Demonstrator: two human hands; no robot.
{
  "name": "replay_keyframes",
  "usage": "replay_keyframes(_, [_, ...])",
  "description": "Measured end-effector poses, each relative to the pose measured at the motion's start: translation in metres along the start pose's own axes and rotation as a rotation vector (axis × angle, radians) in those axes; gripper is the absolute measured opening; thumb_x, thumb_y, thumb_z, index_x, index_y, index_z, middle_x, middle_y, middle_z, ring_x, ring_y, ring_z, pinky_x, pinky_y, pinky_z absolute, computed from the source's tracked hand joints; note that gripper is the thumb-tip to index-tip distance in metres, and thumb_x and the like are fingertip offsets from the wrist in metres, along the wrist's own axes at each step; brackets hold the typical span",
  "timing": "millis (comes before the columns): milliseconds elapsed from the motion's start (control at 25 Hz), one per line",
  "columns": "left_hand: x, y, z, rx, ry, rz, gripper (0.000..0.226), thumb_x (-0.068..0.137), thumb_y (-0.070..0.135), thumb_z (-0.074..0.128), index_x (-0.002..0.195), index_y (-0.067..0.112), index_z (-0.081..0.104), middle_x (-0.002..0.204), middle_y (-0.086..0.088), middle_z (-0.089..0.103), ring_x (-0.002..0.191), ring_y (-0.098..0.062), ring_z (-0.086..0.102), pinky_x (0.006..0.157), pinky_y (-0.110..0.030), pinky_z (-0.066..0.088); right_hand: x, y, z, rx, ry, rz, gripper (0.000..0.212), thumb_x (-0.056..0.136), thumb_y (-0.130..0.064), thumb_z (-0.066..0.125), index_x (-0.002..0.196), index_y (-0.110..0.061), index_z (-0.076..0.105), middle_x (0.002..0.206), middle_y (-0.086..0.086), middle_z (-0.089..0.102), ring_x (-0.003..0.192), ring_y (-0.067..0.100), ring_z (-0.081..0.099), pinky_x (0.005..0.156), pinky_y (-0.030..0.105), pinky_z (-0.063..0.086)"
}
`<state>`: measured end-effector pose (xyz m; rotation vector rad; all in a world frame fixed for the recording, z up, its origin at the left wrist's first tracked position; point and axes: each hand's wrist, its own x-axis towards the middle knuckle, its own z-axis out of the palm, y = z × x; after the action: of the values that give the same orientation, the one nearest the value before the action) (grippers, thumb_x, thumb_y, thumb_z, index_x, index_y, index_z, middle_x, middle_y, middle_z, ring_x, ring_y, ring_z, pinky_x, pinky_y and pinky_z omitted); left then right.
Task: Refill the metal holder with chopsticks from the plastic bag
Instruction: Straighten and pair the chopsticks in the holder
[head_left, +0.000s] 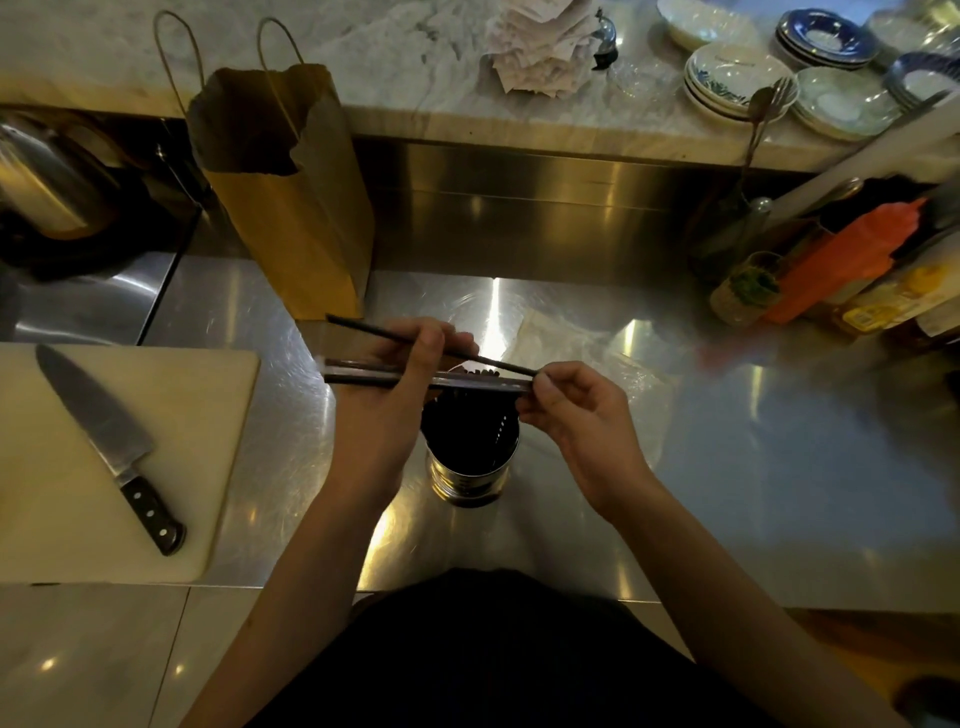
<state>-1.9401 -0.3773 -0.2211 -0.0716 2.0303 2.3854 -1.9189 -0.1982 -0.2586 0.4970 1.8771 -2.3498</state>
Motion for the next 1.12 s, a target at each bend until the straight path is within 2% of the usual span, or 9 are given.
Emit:
replay_keyframes(120, [0.001,0.003,-0.010,0.228,-0.069,0.026,0.033,0.093,0.035,0.051,0.092,0.007,0.068,0.091,-0.005,0.076,0.090,-0.019,0.073,0.088,-0.040,0.056,0.001,0.003,-0.003,-0.261,-0.080,-0.009,0.011,0.091,-0.005,0.061,0.100,-0.002,0.067,0.092,0.015,0.073,0.082,0.020,0.071,0.081,0.033,0.058])
replay_keyframes(240, [-0.001,0.007,-0.012,0.401,-0.168,0.031,0.033,0.093,0.035,0.051,0.090,0.011,0.073,0.089,0.005,0.075,0.088,-0.004,0.070,0.085,-0.022,0.054,0.004,0.002,-0.008,-0.531,0.017,-0.128,0.010,0.089,-0.012,0.066,0.095,-0.018,0.071,0.089,-0.003,0.074,0.084,0.008,0.070,0.081,0.026,0.056])
replay_keyframes(360, [-0.002,0.002,-0.012,0.545,-0.289,0.018,0.021,0.095,0.026,0.056,0.089,0.016,0.074,0.086,0.010,0.073,0.085,0.002,0.067,0.074,-0.007,0.047,0.008,0.000,-0.015,-0.553,0.086,-0.180,0.009,0.088,-0.016,0.067,0.094,-0.022,0.070,0.089,-0.007,0.072,0.084,0.008,0.069,0.081,0.030,0.057])
replay_keyframes(480, [-0.001,-0.016,-0.013,0.674,-0.385,0.011,0.012,0.092,0.026,0.062,0.091,0.023,0.073,0.085,0.011,0.072,0.084,0.003,0.065,0.071,-0.007,0.046,0.010,0.006,-0.020,-0.601,0.071,-0.168,0.010,0.089,-0.017,0.066,0.097,-0.021,0.069,0.089,-0.008,0.072,0.084,0.007,0.068,0.081,0.032,0.058])
replay_keyframes(600, [-0.001,-0.033,-0.012,0.666,-0.373,0.012,0.010,0.086,0.023,0.071,0.096,0.022,0.072,0.088,0.012,0.071,0.087,0.006,0.064,0.072,-0.004,0.044,0.008,0.012,-0.019,-0.620,0.046,-0.151,0.011,0.090,-0.018,0.066,0.100,-0.021,0.069,0.091,-0.010,0.071,0.086,0.003,0.067,0.080,0.026,0.056])
replay_keyframes(760, [0.000,-0.045,-0.009,0.683,-0.335,0.107,0.036,0.076,0.024,0.080,0.110,0.025,0.067,0.091,0.016,0.068,0.091,0.000,0.064,0.080,-0.006,0.046,0.007,0.017,-0.016,-0.643,0.016,-0.135,0.015,0.090,-0.018,0.066,0.104,-0.020,0.067,0.093,-0.010,0.070,0.086,0.002,0.066,0.075,0.016,0.051])
replay_keyframes(920, [0.002,-0.052,-0.008,0.830,-0.200,0.263,0.056,0.071,0.037,0.083,0.121,0.023,0.060,0.105,0.011,0.062,0.103,-0.011,0.057,0.090,-0.027,0.048,0.007,0.019,-0.010,-0.638,-0.013,-0.114,0.026,0.089,-0.019,0.067,0.114,-0.021,0.061,0.103,-0.007,0.067,0.092,0.003,0.064,0.071,0.013,0.050])
replay_keyframes(1000, [0.003,-0.059,-0.010,0.867,-0.122,0.248,0.077,0.065,0.045,0.085,0.130,0.023,0.051,0.121,0.004,0.059,0.113,-0.014,0.052,0.095,-0.026,0.042,0.009,0.021,-0.008,-0.639,-0.033,-0.109,0.035,0.089,-0.020,0.067,0.122,-0.022,0.056,0.110,-0.008,0.063,0.098,0.004,0.062,0.071,0.012,0.050])
replay_keyframes(1120, [0.004,-0.068,-0.012,0.868,-0.098,0.129,0.104,0.060,0.048,0.086,0.145,0.024,0.031,0.145,0.000,0.041,0.131,-0.013,0.037,0.101,-0.022,0.032,0.012,0.026,-0.007,-0.675,-0.084,-0.083,0.047,0.091,-0.024,0.064,0.135,-0.022,0.047,0.123,-0.004,0.058,0.107,0.009,0.058,0.081,0.017,0.049])
